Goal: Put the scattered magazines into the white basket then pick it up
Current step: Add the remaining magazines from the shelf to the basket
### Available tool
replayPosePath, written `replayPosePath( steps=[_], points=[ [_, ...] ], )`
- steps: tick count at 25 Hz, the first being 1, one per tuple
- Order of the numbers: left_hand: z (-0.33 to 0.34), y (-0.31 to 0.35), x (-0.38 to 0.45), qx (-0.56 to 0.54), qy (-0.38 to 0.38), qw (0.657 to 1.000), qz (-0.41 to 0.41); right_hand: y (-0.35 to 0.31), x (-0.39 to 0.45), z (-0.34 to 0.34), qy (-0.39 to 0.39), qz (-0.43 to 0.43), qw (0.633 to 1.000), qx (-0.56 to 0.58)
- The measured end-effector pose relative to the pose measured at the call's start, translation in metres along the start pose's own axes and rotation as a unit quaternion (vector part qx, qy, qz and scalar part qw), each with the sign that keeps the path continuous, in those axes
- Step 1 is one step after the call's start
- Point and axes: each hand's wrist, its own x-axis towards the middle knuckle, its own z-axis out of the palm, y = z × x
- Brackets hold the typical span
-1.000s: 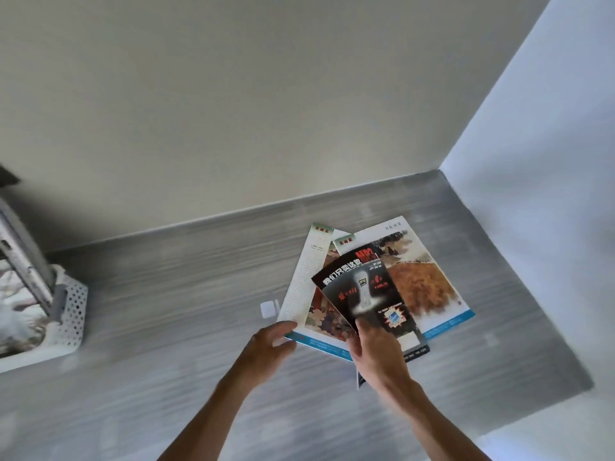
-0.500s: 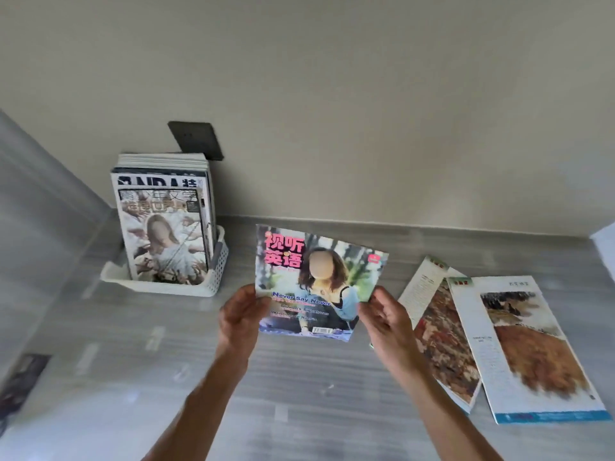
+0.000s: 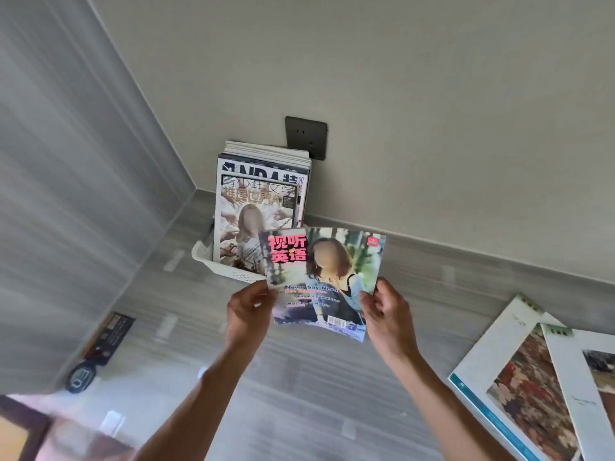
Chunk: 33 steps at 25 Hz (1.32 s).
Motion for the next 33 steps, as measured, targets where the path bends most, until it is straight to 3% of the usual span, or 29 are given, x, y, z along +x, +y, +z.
replayPosePath(
  steps=[4,6,9,13,15,16,18,20,23,28,33],
  points=[
    [-0.052,0.035,0.083,-0.096,0.01,0.994,0.046,-0.076,0.053,0.052,0.029,-0.053,0.996,0.059],
    [-0.073,0.051,0.131,-0.09,0.046,0.993,0.058,-0.107,0.084,0.079,0.037,-0.071,0.994,0.076],
    [-0.092,0.046,0.179,-0.025,0.083,0.996,0.02,-0.122,0.113,0.118,0.032,-0.063,0.995,0.068],
    [-0.093,0.005,0.197,0.052,0.094,0.994,-0.022,-0.107,0.124,0.166,0.022,0.075,0.992,0.098],
    [-0.09,-0.01,0.197,0.167,0.097,0.979,-0.065,-0.102,0.124,0.175,0.028,0.078,0.995,0.062],
    [-0.089,-0.017,0.193,0.229,0.083,0.965,-0.1,-0.097,0.117,0.174,0.036,0.057,0.997,0.026],
    [-0.087,-0.023,0.177,0.227,0.052,0.967,-0.104,-0.08,0.089,0.166,0.044,0.021,0.999,-0.023],
    [-0.072,-0.021,0.148,0.183,0.031,0.982,0.02,-0.049,0.045,0.145,0.045,0.05,0.997,-0.03],
    [-0.027,-0.018,0.087,0.188,-0.066,0.965,0.172,0.012,-0.028,0.098,0.062,0.093,0.991,-0.079],
    [0.067,-0.016,-0.02,0.21,-0.287,0.919,0.168,0.091,-0.072,-0.01,0.073,0.098,0.966,-0.228],
    [0.146,-0.017,-0.082,0.274,-0.398,0.851,0.203,0.156,-0.084,-0.145,0.134,0.231,0.915,-0.301]
  ],
)
